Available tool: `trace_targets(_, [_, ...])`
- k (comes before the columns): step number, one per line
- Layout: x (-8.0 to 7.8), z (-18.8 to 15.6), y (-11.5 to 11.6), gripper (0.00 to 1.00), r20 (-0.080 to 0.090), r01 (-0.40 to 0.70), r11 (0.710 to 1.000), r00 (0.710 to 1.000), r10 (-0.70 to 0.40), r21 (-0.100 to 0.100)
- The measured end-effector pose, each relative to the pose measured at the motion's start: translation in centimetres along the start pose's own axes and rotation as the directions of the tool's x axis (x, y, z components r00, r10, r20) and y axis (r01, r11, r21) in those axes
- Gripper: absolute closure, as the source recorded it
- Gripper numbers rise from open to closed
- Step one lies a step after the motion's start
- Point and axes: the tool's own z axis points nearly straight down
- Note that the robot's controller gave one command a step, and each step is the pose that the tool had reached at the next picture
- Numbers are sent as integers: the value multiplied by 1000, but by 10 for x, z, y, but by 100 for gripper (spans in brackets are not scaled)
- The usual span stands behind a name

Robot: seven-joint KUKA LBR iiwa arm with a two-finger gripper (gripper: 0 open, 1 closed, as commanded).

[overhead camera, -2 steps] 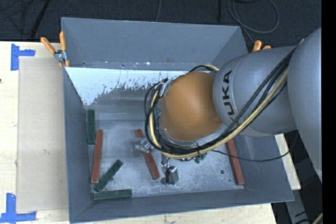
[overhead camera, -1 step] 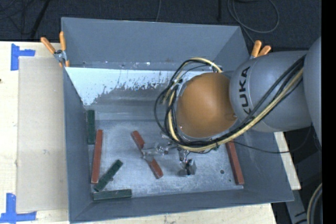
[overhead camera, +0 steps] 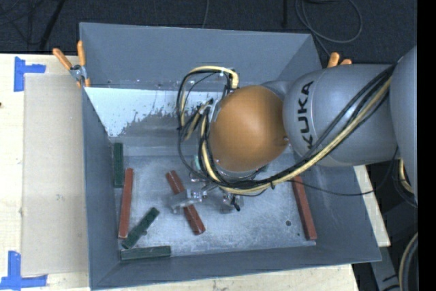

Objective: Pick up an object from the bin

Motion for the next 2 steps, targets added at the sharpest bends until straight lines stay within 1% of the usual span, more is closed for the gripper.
trace_targets(1, [2, 0, 0, 100, 0, -9, 1000, 1000, 9, -1])
trace_targets(2, [2, 0, 0, 0, 0, -10, 1000, 1000, 10, -2])
